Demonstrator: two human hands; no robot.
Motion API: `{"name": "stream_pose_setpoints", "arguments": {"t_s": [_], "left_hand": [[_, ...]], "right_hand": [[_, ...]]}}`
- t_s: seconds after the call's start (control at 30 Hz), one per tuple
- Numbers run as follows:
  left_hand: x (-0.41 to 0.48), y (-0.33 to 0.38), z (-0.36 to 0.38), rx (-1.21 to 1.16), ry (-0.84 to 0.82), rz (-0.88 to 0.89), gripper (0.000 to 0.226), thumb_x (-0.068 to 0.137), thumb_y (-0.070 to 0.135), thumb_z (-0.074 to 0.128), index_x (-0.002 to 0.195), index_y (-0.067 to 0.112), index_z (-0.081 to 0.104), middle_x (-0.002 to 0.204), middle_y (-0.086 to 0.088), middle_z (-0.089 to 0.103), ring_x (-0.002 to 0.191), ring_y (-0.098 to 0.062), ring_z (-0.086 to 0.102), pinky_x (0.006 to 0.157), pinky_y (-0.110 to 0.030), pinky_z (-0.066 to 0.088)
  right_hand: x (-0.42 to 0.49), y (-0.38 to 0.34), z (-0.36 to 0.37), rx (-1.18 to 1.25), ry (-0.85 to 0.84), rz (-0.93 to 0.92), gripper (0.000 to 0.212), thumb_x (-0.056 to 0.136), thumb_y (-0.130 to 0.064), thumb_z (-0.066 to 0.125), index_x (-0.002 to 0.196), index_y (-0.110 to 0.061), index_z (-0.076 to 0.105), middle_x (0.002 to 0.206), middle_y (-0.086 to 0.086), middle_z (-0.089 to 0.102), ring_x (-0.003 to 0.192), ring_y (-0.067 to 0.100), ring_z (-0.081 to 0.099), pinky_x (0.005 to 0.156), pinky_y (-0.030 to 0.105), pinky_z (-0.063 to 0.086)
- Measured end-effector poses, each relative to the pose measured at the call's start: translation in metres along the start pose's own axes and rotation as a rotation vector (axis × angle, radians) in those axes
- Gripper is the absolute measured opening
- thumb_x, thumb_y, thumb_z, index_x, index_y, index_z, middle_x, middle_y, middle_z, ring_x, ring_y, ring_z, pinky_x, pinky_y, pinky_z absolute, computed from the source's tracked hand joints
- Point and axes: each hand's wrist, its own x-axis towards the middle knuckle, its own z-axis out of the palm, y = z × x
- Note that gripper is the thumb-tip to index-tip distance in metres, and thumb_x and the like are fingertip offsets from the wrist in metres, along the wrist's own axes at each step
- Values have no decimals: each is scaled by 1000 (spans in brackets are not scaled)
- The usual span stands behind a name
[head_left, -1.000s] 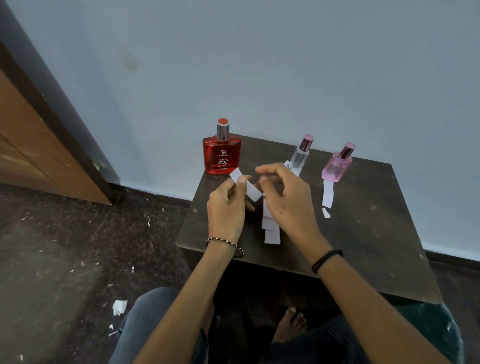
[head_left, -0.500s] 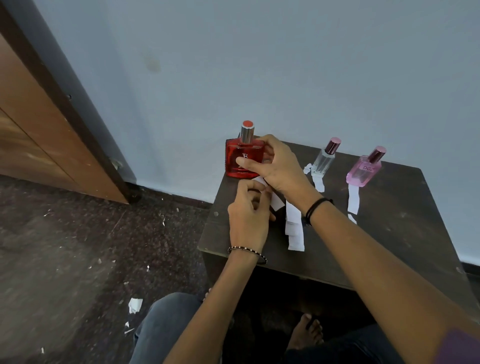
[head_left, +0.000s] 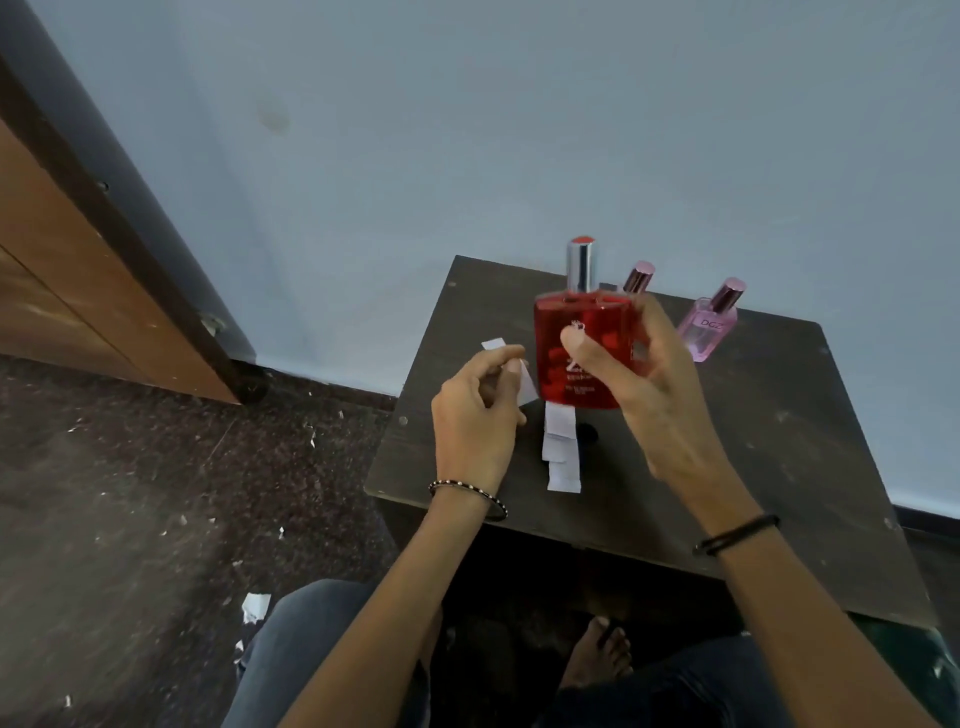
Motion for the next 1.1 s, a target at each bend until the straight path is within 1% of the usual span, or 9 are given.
{"name": "stream_pose_setpoints", "arguments": {"t_s": [0.1, 0.2, 0.33, 0.43, 0.53, 0.63, 0.87, 1.0, 1.1], "left_hand": [[1, 5, 1, -123, -19, -14, 23, 98, 12, 61, 104, 26, 78, 74, 9, 74, 59, -4, 63, 63, -26, 58], [-1, 7, 3, -157, -25, -26, 29, 95, 14, 56, 102, 30, 80, 87, 8, 79, 75, -19, 71, 72, -42, 62], [-2, 10, 0, -241, -26, -8, 30, 95, 22, 52, 100, 28, 81, 94, 9, 80, 84, -8, 69, 72, -33, 54], [0, 15, -1, -298, -21, -38, 29, 96, 35, 53, 97, 35, 81, 101, 13, 79, 95, -8, 71, 76, -34, 56], [0, 18, -1, -411, -80, -80, 28, 94, 48, 60, 94, 31, 82, 97, -4, 80, 96, -24, 74, 84, -34, 59], [-2, 17, 0, -459, -171, -91, 33, 89, 45, 70, 96, 15, 81, 99, -13, 79, 95, -30, 75, 91, -46, 60], [-2, 16, 4, -460, -142, -133, 30, 88, 42, 75, 88, 13, 82, 89, -9, 81, 80, -17, 76, 72, -27, 60], [-1, 15, 6, -444, -95, -114, 29, 87, 44, 75, 84, 16, 83, 87, -7, 81, 81, -17, 77, 72, -27, 60], [-1, 14, 6, -447, -64, -111, 31, 86, 45, 76, 80, 15, 82, 86, -6, 81, 86, -20, 78, 74, -27, 60]], "right_hand": [[-23, 10, 2, 39, -29, 26, 28, 89, -45, 75, 113, -47, 62, 116, -18, 72, 108, 2, 69, 79, 17, 58], [-34, 17, 7, 123, -18, 49, 30, 90, -42, 74, 119, -44, 63, 118, -15, 72, 109, 4, 70, 81, 15, 57], [-36, 18, 7, 130, -39, 76, 32, 90, -46, 73, 120, -47, 63, 119, -14, 73, 109, 5, 71, 83, 14, 56], [-40, 19, 5, 111, -68, 105, 31, 90, -46, 72, 119, -43, 65, 117, -11, 74, 108, 9, 71, 84, 27, 60], [-42, 21, 7, 100, -95, 115, 30, 90, -43, 73, 118, -34, 66, 113, -6, 75, 106, 13, 73, 88, 32, 57], [-42, 20, 7, 153, -121, 132, 32, 90, -41, 74, 119, -30, 68, 113, -2, 76, 105, 16, 74, 84, 30, 59], [-43, 16, 4, 2, -130, 107, 38, 87, -50, 75, 121, -37, 63, 110, -13, 75, 99, 6, 74, 80, 23, 59], [-45, 16, 6, -224, -48, 88, 53, 74, -72, 71, 116, -50, 48, 97, -17, 75, 84, -2, 74, 70, 18, 60], [-47, 15, 9, -342, -12, 40, 52, 75, -71, 71, 111, -46, 44, 91, -19, 72, 84, -9, 69, 66, 7, 53]]}}
